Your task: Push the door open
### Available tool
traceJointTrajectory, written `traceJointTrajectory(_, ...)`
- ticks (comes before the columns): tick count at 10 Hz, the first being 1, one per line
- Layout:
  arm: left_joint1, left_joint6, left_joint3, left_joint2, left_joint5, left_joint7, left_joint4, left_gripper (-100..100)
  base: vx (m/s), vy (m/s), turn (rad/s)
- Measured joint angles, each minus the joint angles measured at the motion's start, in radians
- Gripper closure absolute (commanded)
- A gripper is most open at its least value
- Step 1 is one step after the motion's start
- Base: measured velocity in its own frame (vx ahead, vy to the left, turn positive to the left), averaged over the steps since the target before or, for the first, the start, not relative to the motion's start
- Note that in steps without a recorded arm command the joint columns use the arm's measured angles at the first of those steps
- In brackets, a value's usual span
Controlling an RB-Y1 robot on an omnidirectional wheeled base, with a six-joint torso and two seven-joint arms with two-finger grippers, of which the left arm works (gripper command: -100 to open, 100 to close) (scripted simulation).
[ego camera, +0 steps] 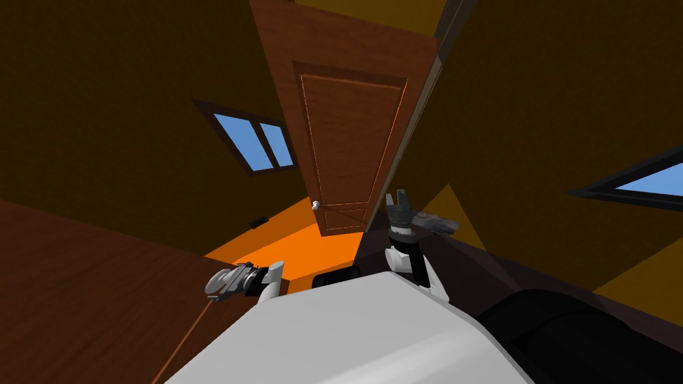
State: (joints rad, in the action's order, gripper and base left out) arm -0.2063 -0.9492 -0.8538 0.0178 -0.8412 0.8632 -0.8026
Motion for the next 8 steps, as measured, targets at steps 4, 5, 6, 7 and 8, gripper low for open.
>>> traceJointTrajectory(4,-0.015,0.026,0.013,-0.005,0.005,-0.010,0.007,100,-0.077,0.022,-0.086)
traceJointTrajectory(5,-0.022,0.032,0.021,-0.007,0.009,-0.012,0.014,100,-0.132,0.031,-0.048)
traceJointTrajectory(6,-0.031,0.029,0.027,-0.011,0.013,-0.009,0.027,100,-0.068,0.001,-0.026)
traceJointTrajectory(7,-0.028,0.041,0.025,-0.003,0.010,-0.019,0.003,100,-0.001,-0.005,0.024)
traceJointTrajectory(8,-0.019,0.055,0.025,0.007,0.009,-0.028,-0.023,100,0.014,0.000,0.002)
